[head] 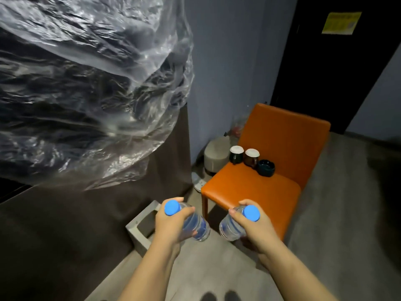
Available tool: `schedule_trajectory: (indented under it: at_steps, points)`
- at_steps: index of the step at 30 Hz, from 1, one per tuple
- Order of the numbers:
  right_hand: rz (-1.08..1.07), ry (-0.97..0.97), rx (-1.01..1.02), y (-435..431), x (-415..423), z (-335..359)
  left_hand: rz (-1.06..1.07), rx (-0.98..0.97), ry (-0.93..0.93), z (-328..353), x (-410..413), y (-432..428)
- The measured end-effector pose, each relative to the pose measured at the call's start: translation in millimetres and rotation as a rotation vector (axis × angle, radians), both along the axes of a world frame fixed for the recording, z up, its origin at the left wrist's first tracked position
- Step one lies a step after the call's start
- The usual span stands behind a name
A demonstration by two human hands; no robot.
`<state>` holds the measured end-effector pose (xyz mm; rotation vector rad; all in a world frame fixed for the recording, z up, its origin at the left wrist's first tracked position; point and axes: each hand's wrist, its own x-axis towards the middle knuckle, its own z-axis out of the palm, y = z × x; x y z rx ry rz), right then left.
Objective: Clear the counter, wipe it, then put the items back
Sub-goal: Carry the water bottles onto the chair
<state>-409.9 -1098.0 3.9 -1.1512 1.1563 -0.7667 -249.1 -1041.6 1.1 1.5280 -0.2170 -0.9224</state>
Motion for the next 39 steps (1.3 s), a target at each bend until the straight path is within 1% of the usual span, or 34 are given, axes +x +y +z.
schedule_trajectory:
  at_steps: [5, 8, 11, 15, 18, 21, 25, 28, 31, 34, 39]
  points:
    - [-0.007, 0.068, 0.059, -83.5, -20.7, -23.1, 0.015, 0.083, 0.04, -15.6, -15.2, -78.4]
    - [-0.031, 0.083, 0.152, -132.8, -29.3, -38.8, 0.004, 0.096, 0.044, -28.5, -19.4, -132.6]
    - [-0.042, 0.074, 0.195, -185.0, -34.7, -51.3, -0.035, 0.094, 0.052, -36.9, -24.2, -192.1]
    - [-0.07, 0.102, 0.205, -257.4, -37.5, -60.5, -0.155, 0.126, -0.004, -44.0, -25.3, -275.0]
    - [-0.144, 0.077, 0.221, -306.0, -43.0, -69.1, -0.275, 0.15, -0.025, -46.5, -28.8, -329.3]
    - [-0.154, 0.057, 0.233, -346.3, -55.4, -81.2, -0.352, 0.172, -0.081, -49.2, -38.4, -373.5]
    - [-0.226, 0.003, 0.349, -398.4, -74.6, -100.6, -0.387, 0.224, -0.098, -63.0, -55.0, -423.5]
    - [-0.147, 0.049, 0.363, -440.5, -96.6, -122.2, -0.38, 0.272, -0.084, -78.7, -71.1, -461.0]
    - [-0.085, 0.027, 0.372, -486.3, -121.6, -136.6, -0.361, 0.299, -0.067, -87.8, -90.3, -496.1]
    - [-0.039, 0.105, 0.378, -533.2, -143.3, -153.4, -0.325, 0.325, -0.042, -95.3, -108.5, -526.1]
    - [-0.006, 0.11, 0.399, -599.2, -161.9, -175.5, -0.276, 0.367, -0.013, -111.8, -132.0, -567.0]
